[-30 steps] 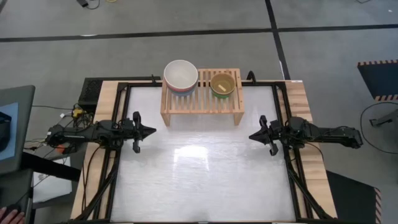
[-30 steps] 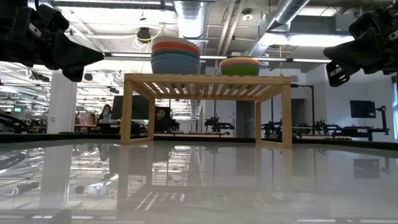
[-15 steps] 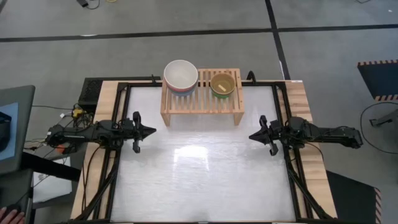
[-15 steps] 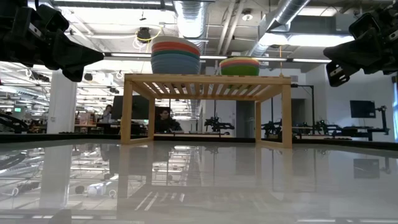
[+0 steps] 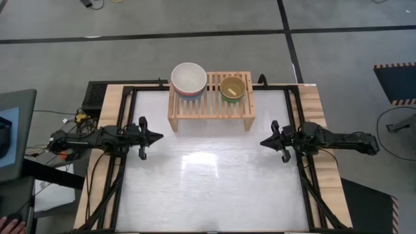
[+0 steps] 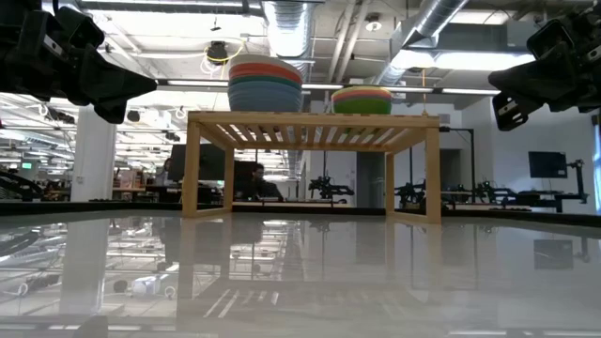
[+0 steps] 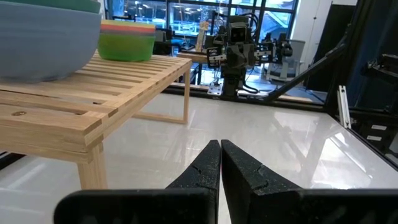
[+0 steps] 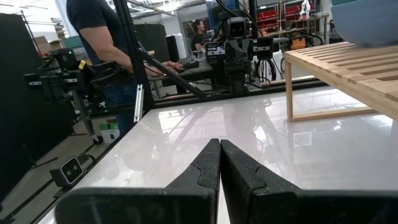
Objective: Place and stack bowls onto a shelf
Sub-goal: Return to Home Position
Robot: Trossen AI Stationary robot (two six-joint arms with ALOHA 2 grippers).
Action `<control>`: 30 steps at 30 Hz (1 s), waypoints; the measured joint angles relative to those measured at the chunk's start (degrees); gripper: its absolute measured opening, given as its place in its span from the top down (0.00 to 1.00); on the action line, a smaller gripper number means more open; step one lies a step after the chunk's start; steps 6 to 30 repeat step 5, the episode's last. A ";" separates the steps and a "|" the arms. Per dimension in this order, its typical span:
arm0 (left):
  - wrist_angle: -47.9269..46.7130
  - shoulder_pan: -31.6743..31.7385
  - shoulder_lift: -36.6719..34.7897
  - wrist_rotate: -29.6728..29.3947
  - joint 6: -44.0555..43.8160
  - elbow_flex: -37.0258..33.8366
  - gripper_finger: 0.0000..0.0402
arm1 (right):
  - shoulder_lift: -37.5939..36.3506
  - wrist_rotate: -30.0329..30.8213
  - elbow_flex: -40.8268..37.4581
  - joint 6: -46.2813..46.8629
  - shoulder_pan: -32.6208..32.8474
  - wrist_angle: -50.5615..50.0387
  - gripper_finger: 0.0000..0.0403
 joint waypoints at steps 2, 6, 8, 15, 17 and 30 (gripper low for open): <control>-0.01 0.00 0.00 0.00 0.14 0.02 1.00 | -0.01 0.01 0.00 0.00 -0.01 0.00 0.90; -0.01 0.00 0.00 -0.01 0.00 0.00 1.00 | -0.01 0.00 0.00 0.00 0.00 0.00 0.90; -0.01 0.00 0.00 -0.01 0.00 0.00 1.00 | -0.01 0.00 0.00 0.00 0.00 0.00 0.90; -0.01 0.00 0.00 -0.01 0.00 0.00 1.00 | -0.01 0.00 0.00 0.00 0.00 0.00 0.90; -0.01 0.00 0.00 -0.01 0.00 0.00 1.00 | -0.01 0.00 0.00 0.00 0.00 0.00 0.90; -0.01 0.00 0.00 -0.01 0.00 0.00 1.00 | -0.01 0.00 0.00 0.00 0.00 0.00 0.90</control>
